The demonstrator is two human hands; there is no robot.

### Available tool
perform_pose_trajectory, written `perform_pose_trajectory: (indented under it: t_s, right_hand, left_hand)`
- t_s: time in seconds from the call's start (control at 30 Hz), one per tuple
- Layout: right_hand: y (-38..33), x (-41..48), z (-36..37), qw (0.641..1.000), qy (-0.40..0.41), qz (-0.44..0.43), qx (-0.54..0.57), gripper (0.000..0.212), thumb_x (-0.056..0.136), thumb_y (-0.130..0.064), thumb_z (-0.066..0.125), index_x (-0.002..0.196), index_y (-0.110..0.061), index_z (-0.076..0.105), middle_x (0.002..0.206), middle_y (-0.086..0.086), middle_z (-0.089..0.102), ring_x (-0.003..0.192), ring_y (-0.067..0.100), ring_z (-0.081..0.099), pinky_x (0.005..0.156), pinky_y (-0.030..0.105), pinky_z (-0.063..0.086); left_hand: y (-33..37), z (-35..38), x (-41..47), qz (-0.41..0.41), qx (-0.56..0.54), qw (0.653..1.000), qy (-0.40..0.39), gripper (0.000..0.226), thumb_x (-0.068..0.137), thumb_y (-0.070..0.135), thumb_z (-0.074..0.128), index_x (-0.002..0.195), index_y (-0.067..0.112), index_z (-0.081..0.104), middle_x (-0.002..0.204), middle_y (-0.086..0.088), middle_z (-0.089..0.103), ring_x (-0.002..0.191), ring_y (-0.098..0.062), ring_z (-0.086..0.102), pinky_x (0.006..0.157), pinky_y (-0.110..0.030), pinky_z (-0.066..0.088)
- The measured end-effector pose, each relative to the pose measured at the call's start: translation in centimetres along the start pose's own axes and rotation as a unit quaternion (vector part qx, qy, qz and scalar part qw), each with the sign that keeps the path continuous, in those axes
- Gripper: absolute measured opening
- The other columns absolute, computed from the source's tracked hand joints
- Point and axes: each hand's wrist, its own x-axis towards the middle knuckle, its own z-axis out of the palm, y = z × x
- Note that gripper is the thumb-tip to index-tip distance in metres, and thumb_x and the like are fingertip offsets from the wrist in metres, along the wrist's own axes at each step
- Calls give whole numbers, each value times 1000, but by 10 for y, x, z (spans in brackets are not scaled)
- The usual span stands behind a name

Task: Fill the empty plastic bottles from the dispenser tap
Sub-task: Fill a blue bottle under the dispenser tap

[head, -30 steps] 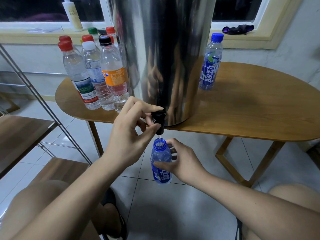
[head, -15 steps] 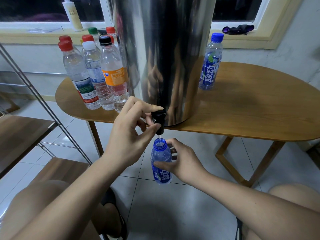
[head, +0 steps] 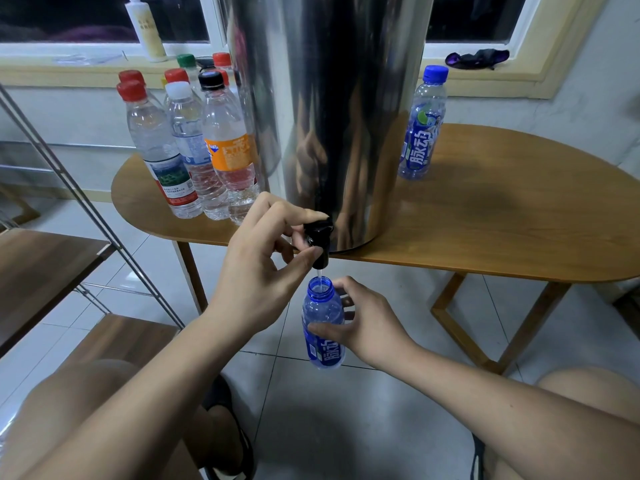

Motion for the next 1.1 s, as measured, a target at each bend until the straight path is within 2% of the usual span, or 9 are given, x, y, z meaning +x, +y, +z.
perform_pose_trajectory:
  t_s: [0.23,0.57,0.97,1.1]
  right_hand:
    - [2,0,1,1000,3,-1,-1,67,78,-56,92,132,-42,55,129,-21,67,112,2,65,91,25,61]
    - [2,1,1,1000,3,-4,1,66,78,-54,93,131,-42,55,128,-22,67,112,0,64,90,22,59]
    - [3,1,1,1000,1,-5,1,67,79,-55,92,132,-43,54,129,-22,67,112,0,65,90,21,59]
    - [3,1,1,1000,2,-4,0,69,78,-56,92,134,-41,55,130,-20,68,114,5,66,94,30,63]
  left_hand:
    - [0,0,-1,-1,-3,1000,1,48,92,-8,81,123,26,68,104,-7,56,87,-25,65,68,-38,55]
    - [-2,0,0,0,-2,1000,1,49,91,-9,81,123,26,68,104,-7,56,87,-26,65,67,-41,55]
    - [-2,0,0,2,1,1000,2,48,91,-8,81,123,26,68,104,-7,56,87,-25,65,68,-38,55]
    - [-1,0,0,1,1,1000,0,51,91,-7,81,123,30,67,103,-8,56,89,-25,65,68,-39,55]
